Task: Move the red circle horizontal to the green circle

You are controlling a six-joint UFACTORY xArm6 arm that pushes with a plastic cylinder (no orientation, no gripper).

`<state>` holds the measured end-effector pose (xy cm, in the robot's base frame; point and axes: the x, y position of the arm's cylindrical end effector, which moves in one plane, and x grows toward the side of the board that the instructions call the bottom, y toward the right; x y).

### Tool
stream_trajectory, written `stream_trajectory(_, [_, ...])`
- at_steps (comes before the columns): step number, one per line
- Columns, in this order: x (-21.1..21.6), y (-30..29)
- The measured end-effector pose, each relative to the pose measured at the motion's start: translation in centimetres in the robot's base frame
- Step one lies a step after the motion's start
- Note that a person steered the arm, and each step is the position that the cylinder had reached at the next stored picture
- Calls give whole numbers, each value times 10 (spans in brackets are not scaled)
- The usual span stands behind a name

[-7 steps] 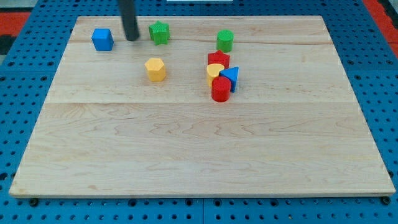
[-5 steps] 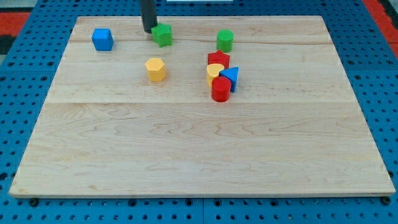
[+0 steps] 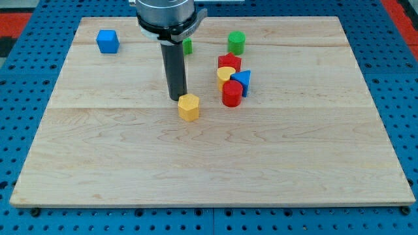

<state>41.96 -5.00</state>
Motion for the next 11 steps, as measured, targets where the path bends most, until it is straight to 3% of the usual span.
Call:
stream_trajectory(3, [18, 159])
stream_trajectory(4, [18, 179])
stream_trajectory(6, [-53, 211])
stream_trajectory(7, [-66, 233])
stream_trajectory(8, [-52, 233])
stream_trajectory(11, [-129, 267])
